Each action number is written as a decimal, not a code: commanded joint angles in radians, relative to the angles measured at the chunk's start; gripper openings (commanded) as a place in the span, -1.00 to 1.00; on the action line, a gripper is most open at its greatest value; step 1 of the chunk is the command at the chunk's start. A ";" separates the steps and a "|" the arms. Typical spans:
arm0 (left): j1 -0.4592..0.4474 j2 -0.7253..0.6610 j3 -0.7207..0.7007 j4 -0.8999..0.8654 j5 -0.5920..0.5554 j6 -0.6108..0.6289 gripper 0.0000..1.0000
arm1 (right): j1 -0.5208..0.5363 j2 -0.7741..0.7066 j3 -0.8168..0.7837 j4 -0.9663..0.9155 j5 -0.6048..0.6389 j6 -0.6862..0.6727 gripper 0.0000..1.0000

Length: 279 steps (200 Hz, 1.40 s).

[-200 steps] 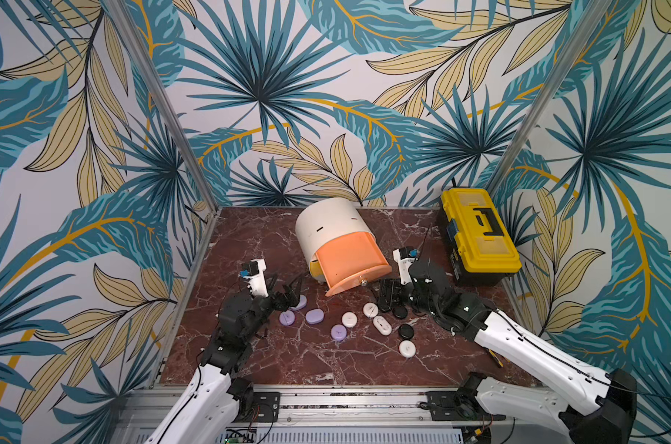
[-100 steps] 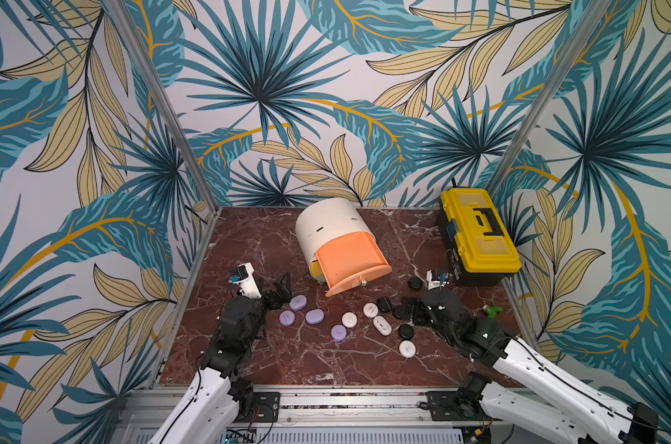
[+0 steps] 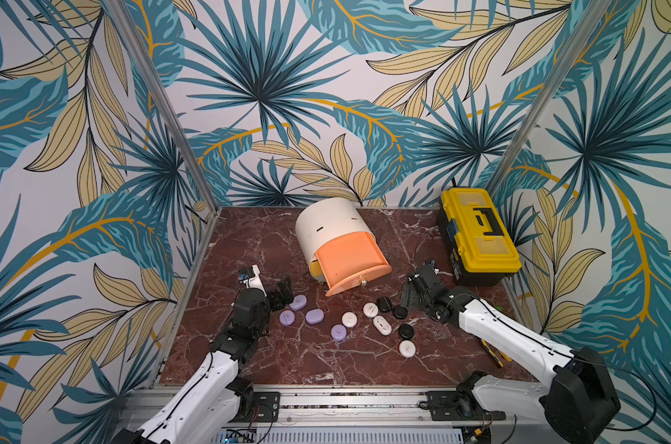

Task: Put the bluetooth earphones in the drawer according to color
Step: Pick up the Bluetooth earphone from the center of the board.

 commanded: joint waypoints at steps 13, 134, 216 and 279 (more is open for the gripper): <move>0.007 -0.015 0.011 0.015 0.008 0.000 1.00 | -0.084 0.139 0.091 0.019 -0.120 -0.044 0.99; 0.007 -0.050 -0.005 0.026 0.014 0.005 1.00 | -0.213 0.493 0.275 0.002 -0.163 -0.146 0.48; 0.007 -0.049 -0.006 0.032 0.015 0.006 1.00 | -0.221 0.554 0.307 -0.004 -0.145 -0.174 0.30; 0.008 -0.056 -0.006 0.031 0.029 0.005 1.00 | -0.230 0.583 0.325 -0.009 -0.173 -0.189 0.18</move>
